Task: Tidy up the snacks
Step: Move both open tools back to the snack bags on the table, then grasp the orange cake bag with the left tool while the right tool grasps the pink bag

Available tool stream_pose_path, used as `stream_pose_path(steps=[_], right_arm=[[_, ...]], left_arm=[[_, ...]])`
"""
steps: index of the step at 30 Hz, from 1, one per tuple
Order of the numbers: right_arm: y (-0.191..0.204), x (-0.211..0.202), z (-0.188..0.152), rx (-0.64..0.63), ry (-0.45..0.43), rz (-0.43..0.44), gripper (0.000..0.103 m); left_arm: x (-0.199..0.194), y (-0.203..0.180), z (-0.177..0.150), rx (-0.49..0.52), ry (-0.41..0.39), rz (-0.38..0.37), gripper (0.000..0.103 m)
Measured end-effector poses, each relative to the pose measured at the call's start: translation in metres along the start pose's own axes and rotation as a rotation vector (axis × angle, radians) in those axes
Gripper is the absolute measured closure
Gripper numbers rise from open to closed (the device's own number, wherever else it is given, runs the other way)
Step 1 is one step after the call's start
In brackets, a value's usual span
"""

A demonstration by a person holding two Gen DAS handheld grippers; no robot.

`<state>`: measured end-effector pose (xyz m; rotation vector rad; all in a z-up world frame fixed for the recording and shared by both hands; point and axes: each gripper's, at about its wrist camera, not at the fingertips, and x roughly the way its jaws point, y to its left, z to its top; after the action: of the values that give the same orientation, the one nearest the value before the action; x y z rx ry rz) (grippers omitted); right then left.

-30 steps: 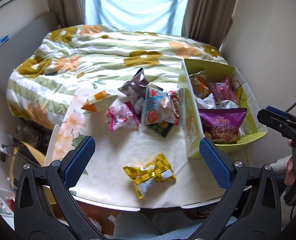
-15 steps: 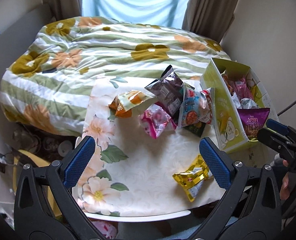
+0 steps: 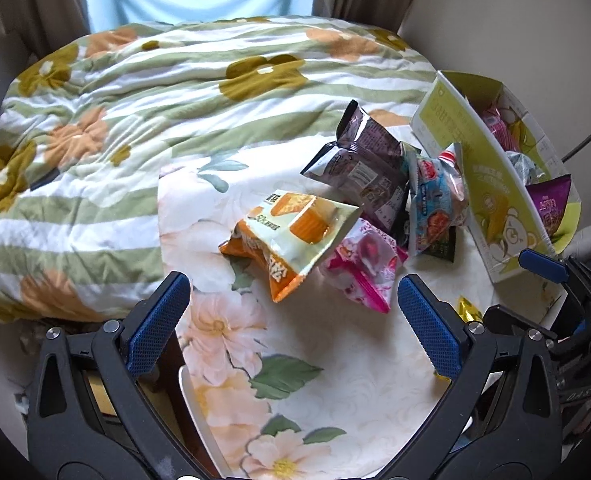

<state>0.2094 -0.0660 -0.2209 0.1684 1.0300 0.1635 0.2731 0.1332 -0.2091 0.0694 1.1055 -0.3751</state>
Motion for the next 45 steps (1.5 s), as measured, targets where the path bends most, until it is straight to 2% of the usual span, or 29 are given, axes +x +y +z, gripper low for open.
stream_pose_path(steps=[7,12,18,20,22,25,33,45], right_arm=[[0.023,0.057,0.005,-0.126,0.051,-0.021,0.0],[0.035,0.085,0.006,-0.211,0.087,-0.047,0.0],[0.043,0.11,0.011,-0.287,0.11,-0.071,0.0],[0.044,0.117,0.012,-0.301,0.111,-0.076,0.0],[0.044,0.123,0.015,-0.304,0.117,-0.074,0.0],[0.044,0.129,0.017,-0.304,0.122,-0.07,0.0],[0.044,0.142,0.019,-0.305,0.141,-0.074,0.001],[0.042,0.157,0.017,-0.261,0.167,-0.096,0.019]], left_arm=[[0.06,0.003,0.019,0.085,0.069,-0.043,0.0],[0.087,-0.002,0.025,0.164,0.106,-0.046,0.0],[0.108,0.001,0.034,0.189,0.125,-0.067,0.001],[0.114,0.003,0.036,0.194,0.135,-0.089,0.007],[0.119,0.004,0.037,0.205,0.147,-0.085,0.02],[0.119,0.006,0.039,0.211,0.148,-0.098,0.023],[0.114,0.019,0.037,0.19,0.144,-0.097,0.029],[0.1,0.036,0.018,0.126,0.137,-0.084,0.031]])
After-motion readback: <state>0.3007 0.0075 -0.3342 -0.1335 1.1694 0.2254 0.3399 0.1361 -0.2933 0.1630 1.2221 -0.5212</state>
